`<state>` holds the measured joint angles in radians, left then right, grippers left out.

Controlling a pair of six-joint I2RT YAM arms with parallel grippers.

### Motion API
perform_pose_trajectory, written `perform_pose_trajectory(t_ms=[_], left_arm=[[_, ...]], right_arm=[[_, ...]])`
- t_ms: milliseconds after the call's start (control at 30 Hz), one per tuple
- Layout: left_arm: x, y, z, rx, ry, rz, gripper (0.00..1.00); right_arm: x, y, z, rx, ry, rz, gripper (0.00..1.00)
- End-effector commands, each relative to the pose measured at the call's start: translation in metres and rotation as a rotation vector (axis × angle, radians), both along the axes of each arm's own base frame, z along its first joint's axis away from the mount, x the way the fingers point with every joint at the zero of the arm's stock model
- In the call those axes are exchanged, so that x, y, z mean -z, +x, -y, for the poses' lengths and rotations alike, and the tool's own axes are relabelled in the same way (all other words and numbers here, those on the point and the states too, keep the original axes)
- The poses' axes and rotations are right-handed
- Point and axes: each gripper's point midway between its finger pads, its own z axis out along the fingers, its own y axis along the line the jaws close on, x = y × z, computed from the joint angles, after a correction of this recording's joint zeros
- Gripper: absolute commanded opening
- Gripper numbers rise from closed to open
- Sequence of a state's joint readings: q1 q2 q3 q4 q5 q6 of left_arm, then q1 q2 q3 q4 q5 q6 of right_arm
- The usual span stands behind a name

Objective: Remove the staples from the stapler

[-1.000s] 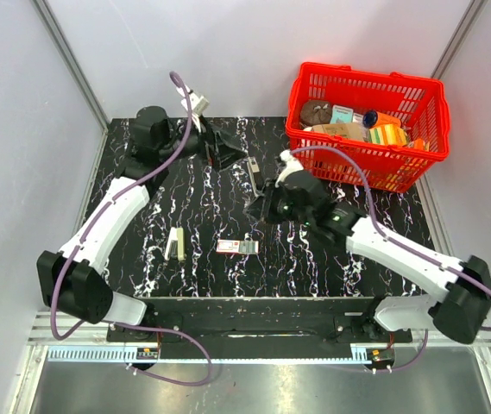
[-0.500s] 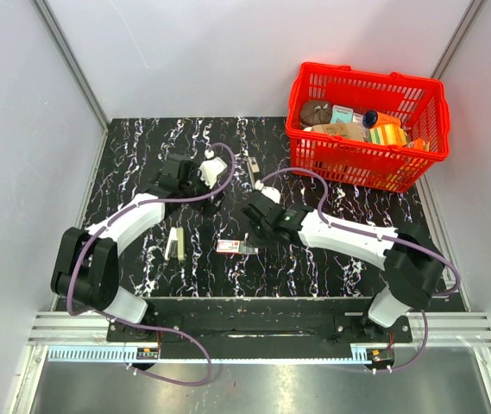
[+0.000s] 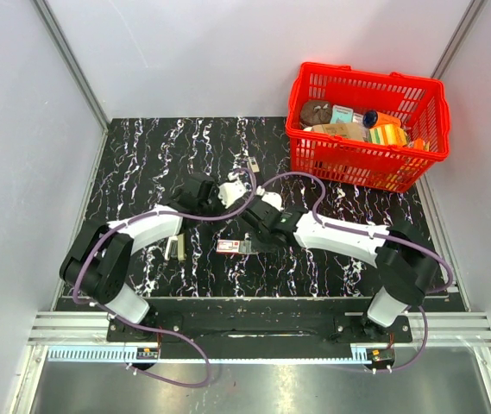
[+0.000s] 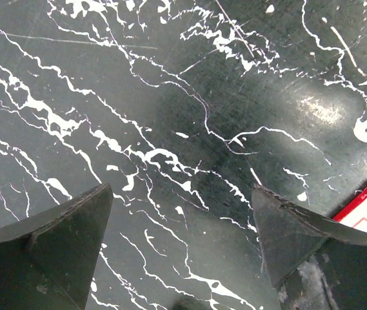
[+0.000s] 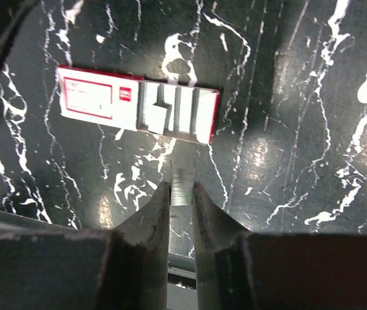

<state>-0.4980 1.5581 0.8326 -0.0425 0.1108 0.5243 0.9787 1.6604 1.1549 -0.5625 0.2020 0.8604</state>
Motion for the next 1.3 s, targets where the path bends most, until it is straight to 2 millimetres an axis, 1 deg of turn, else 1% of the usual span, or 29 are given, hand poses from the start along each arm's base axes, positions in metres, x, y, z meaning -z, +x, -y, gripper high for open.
perform_pose_trajectory(t_ms=[0,67,100,200,333,500,667,800,1000,1267], left_arm=[[-0.008,0.011,0.014,0.025,0.047,0.105,0.92],[0.002,0.006,0.019,0.04,0.074,0.09,0.91],[0.004,0.006,0.016,0.027,0.102,0.092,0.91],[0.014,-0.001,0.019,0.04,0.145,0.087,0.89],[0.022,-0.011,0.023,0.059,0.187,0.084,0.88],[0.027,-0.021,0.024,0.074,0.213,0.073,0.86],[0.033,-0.04,0.022,0.096,0.223,0.033,0.84],[0.032,-0.048,0.023,0.1,0.209,0.008,0.83],[0.024,-0.054,0.025,0.097,0.177,-0.015,0.82],[0.009,-0.061,0.031,0.104,0.122,-0.035,0.82]], right_arm=[[-0.02,0.004,0.005,0.004,0.021,0.078,0.0],[-0.022,0.003,0.011,0.002,0.015,0.091,0.0],[-0.022,0.002,0.014,0.001,0.013,0.096,0.0],[-0.026,0.0,0.021,0.006,0.015,0.108,0.0],[-0.03,-0.002,0.03,0.016,0.018,0.128,0.0],[-0.036,-0.001,0.033,0.02,0.025,0.145,0.0],[-0.039,-0.001,0.037,0.024,0.028,0.152,0.0],[-0.038,-0.001,0.037,0.018,0.027,0.151,0.0],[-0.032,0.001,0.033,0.004,0.01,0.141,0.0],[-0.023,0.003,0.02,-0.034,0.004,0.119,0.0]])
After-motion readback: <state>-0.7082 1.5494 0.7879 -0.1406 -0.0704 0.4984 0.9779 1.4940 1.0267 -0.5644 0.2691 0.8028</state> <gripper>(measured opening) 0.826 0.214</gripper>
